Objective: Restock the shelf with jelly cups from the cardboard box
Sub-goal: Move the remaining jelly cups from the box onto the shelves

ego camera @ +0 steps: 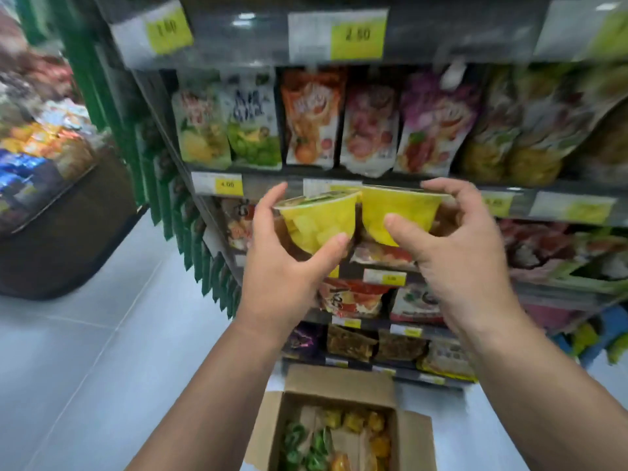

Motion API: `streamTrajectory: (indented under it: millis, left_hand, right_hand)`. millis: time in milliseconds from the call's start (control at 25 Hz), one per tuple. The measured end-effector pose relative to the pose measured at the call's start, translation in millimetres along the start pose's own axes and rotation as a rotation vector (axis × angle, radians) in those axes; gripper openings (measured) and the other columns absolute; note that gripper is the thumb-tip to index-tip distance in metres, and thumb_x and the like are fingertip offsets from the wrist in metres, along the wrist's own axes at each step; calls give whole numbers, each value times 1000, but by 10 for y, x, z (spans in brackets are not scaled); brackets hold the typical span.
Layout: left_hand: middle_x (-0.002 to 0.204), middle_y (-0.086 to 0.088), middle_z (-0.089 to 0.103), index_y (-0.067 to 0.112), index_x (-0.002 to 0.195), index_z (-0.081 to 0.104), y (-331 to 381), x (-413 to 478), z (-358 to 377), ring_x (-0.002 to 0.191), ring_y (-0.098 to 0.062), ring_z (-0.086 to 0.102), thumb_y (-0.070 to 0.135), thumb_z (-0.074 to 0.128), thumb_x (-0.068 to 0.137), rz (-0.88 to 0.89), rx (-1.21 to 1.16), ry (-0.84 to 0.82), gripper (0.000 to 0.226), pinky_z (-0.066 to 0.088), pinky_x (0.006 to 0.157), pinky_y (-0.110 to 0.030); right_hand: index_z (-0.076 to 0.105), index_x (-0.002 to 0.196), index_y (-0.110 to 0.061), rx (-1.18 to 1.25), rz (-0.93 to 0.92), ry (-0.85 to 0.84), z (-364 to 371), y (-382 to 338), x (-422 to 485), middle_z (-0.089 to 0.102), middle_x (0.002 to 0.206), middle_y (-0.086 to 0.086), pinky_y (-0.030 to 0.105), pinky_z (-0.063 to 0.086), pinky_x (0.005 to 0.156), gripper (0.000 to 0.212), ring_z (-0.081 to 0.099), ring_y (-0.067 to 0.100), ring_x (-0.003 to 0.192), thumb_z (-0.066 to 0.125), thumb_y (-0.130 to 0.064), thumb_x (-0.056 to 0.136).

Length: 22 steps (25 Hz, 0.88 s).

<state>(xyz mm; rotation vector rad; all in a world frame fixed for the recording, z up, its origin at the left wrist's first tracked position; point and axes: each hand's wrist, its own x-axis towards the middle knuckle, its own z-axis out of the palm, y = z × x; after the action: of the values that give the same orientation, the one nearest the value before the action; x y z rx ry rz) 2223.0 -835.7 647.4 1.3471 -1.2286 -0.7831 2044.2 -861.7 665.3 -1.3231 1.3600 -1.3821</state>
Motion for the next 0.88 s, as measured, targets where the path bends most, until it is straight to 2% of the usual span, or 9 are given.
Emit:
streamTrajectory:
  millis: [80, 200, 280, 480, 560, 680, 760, 880]
  left_hand:
    - [122, 0, 63, 44, 135, 37, 499, 41, 29, 106, -14, 66, 48, 81, 65, 75, -56, -2, 82, 55, 92, -42]
    - [116, 1, 66, 44, 130, 38, 1140, 122, 119, 100, -10, 68, 40, 84, 67, 188, -86, -25, 78, 56, 86, -31]
    - [111, -1, 67, 40, 131, 39, 1464, 187, 195, 95, -9, 69, 37, 85, 66, 243, -113, -40, 80, 54, 80, -25]
    - [104, -1, 67, 31, 134, 38, 2114, 358, 429, 85, -5, 70, 27, 80, 69, 357, -111, -76, 77, 53, 69, -16]
    - [106, -2, 67, 30, 133, 39, 2311, 461, 579, 86, -5, 70, 24, 82, 71, 378, -123, -99, 76, 54, 70, -18]
    - [108, 1, 66, 30, 132, 40, 2425, 730, 849, 92, -8, 69, 29, 84, 71, 411, -90, -106, 75, 56, 81, -25]
    - [110, 1, 64, 31, 129, 40, 2415, 908, 1050, 97, -11, 67, 31, 84, 72, 416, -69, -91, 73, 57, 87, -31]
    - [111, 5, 62, 33, 125, 40, 2375, 1152, 1299, 101, -12, 64, 32, 85, 71, 413, -29, -35, 71, 55, 91, -33]
  right_hand:
    - [56, 103, -33, 39, -68, 2, -246, -465, 72, 64, 87, -11, 18, 51, 55, 43, 63, -4, 66, 83, -21, 71]
    - [56, 103, -31, 54, -167, 18, -562, -1037, 185, 63, 88, -9, 12, 48, 53, 44, 61, -7, 64, 83, -17, 71]
    - [57, 106, -29, 47, -231, 29, -743, -1306, 243, 64, 87, -10, 12, 48, 56, 46, 61, -7, 66, 84, -19, 70]
    - [57, 100, -32, 46, -340, 100, -1112, -1765, 412, 66, 92, -6, 24, 52, 64, 43, 64, 2, 74, 85, -21, 68]
    - [56, 98, -32, 22, -388, 156, -1263, -1914, 515, 66, 94, -3, 32, 55, 68, 43, 66, 9, 79, 85, -22, 68]
    - [55, 100, -34, -70, -437, 250, -1441, -2006, 780, 66, 99, 1, 43, 57, 79, 47, 67, 19, 88, 87, -28, 65]
    - [54, 102, -36, -164, -456, 309, -1557, -1995, 962, 65, 103, 1, 44, 56, 83, 52, 65, 19, 93, 85, -38, 61]
    - [56, 106, -33, -259, -453, 362, -1655, -1923, 1199, 62, 110, 2, 36, 52, 88, 52, 60, 18, 101, 86, -36, 64]
